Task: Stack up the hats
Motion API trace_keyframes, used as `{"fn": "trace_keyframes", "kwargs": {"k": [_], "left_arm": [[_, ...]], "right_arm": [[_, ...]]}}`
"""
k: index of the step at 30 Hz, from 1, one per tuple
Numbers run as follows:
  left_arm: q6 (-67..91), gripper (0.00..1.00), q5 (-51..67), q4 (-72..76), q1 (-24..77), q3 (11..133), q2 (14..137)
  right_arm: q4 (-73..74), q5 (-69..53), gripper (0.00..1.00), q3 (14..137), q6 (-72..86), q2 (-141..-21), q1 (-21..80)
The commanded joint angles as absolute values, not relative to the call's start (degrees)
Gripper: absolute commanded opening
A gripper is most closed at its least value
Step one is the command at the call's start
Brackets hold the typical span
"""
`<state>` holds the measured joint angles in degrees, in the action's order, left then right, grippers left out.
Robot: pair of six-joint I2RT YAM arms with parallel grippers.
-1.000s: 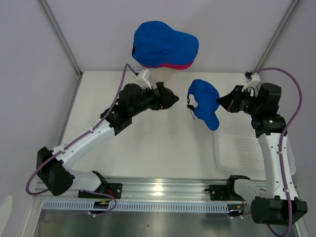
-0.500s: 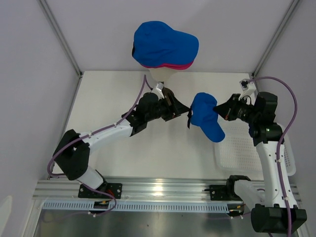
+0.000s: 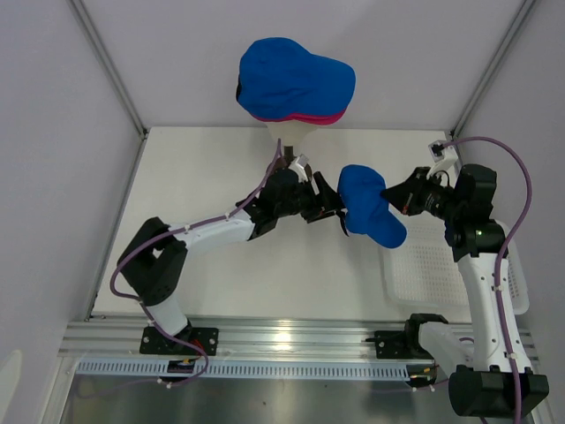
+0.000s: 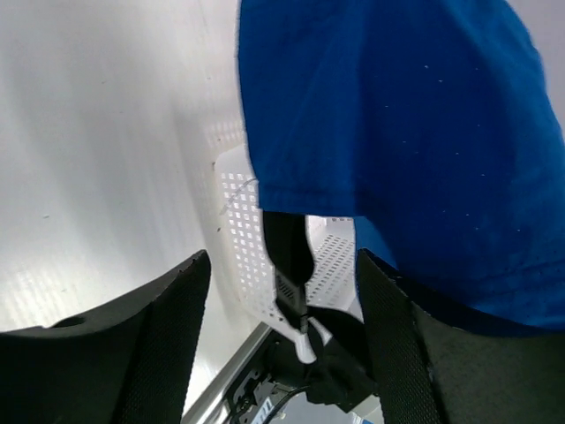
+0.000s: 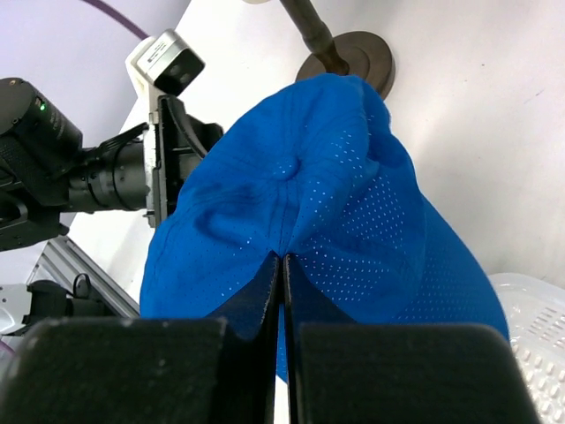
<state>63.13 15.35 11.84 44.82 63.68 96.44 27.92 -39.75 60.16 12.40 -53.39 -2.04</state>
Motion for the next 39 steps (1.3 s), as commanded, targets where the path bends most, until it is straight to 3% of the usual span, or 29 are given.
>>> {"fn": "trace_keyframes", "kwargs": {"k": [1,4,7,8,9,16,23,24,25,27,30,31,34,39], "left_arm": [[63.98,0.7,16.53,13.89,46.49,68.29,97.9],[63.64,0.6,15.21,13.36,47.11,68.73,99.49],[63.02,0.43,13.27,12.92,47.46,68.91,101.16],[62.41,0.3,13.62,13.18,47.46,69.08,101.95],[59.53,0.01,14.58,13.27,47.46,70.21,102.65],[41.51,0.01,10.65,1.77,46.94,70.15,99.24],[29.89,0.01,10.01,2.91,46.76,69.69,104.14],[29.71,0.01,10.54,1.86,46.93,70.39,105.72],[29.53,0.01,10.81,1.93,47.19,71.01,106.08],[29.1,0.01,9.94,2.46,47.63,70.58,106.08],[28.31,0.01,9.06,2.11,47.72,70.57,106.0],[27.87,0.01,8.88,1.41,47.72,70.92,106.08],[26.98,0.01,9.05,1.32,47.55,70.75,106.08],[26.46,0.01,12.3,4.75,47.2,70.75,107.84]], "right_arm": [[24.52,-41.92,0.0,60.56,12.92,-53.52,-1.67],[23.73,-42.45,0.0,60.12,13.8,-53.7,-1.67],[23.12,-42.54,0.0,59.5,14.68,-53.18,-1.58],[23.29,-42.45,0.0,59.33,14.85,-52.83,-1.5],[25.29,-41.15,0.0,57.5,15.38,-51.43,-1.23],[29.18,-36.05,0.04,48.26,17.93,-46.33,-0.18],[34.97,-26.2,0.06,45.0,19.6,-45.79,-0.18],[36.37,-25.06,0.12,45.0,19.43,-45.88,-0.18],[37.0,-24.18,0.29,45.0,19.68,-45.97,-0.18],[38.31,-21.55,0.38,45.44,20.21,-45.97,-0.18],[38.67,-17.34,0.64,48.07,22.32,-45.7,-0.18],[38.76,-15.92,0.78,49.03,23.72,-45.7,-0.18],[39.72,-10.65,0.99,53.95,25.04,-46.49,-2.89],[39.03,-6.94,0.99,58.46,29.17,-49.65,-14.9]]}}
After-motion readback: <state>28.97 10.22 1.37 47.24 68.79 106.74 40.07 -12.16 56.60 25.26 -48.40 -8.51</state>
